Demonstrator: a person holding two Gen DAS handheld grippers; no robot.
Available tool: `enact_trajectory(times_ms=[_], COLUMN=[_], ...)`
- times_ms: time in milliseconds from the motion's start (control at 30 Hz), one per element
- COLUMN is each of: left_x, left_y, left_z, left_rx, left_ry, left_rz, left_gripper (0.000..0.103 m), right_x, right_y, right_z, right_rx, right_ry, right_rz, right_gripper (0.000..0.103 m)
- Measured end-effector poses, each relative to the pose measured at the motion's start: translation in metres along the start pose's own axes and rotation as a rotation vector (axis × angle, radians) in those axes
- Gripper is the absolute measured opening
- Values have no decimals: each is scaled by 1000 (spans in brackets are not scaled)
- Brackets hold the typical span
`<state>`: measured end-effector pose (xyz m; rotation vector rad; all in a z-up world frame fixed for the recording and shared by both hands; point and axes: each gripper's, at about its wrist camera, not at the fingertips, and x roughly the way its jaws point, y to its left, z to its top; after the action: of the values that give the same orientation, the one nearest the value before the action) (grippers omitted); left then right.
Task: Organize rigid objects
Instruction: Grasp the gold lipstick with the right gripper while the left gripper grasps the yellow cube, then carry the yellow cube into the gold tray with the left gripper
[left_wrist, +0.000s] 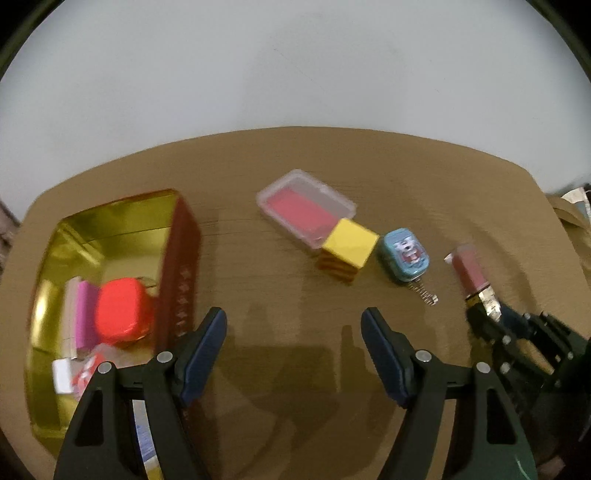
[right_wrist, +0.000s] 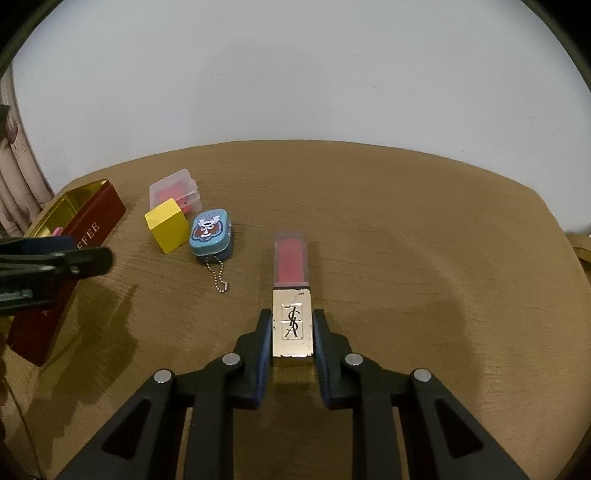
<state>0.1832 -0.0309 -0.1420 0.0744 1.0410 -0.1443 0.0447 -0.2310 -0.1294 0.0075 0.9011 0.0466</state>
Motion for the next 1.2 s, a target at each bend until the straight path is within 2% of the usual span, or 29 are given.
enact_trajectory(times_ms=[167, 433, 467, 533, 567, 600, 933, 1200], left_x=[16, 35, 38, 42, 46, 48, 35, 16], left_y=[-11, -32, -36, -39, -41, -42, -48, -30], left_z=[14, 31, 32, 34, 36, 37, 5, -19], left_rx=[37, 120, 127, 123, 119, 114, 152, 124], left_ry=[3, 0, -1, 4, 16, 23, -5, 3], left_rz=[-51, -23, -22, -20, -20, -21, 10, 17], left_gripper=[71, 68, 65, 50, 38, 32, 29, 29], right_x=[5, 1, -1, -5, -6, -6, -4, 0], right_y=[7, 0, -2, -7, -8, -9, -7, 0], right_z=[3, 2, 2, 1, 1, 1, 2, 2], right_rx=[-2, 9, 10, 12, 13, 13, 7, -9], right_ry=[1, 0, -1, -1, -1, -1, 0, 2], right_rz=[-1, 13, 15, 19, 20, 21, 11, -9], right_gripper=[21, 21, 21, 21, 21, 21, 21, 21])
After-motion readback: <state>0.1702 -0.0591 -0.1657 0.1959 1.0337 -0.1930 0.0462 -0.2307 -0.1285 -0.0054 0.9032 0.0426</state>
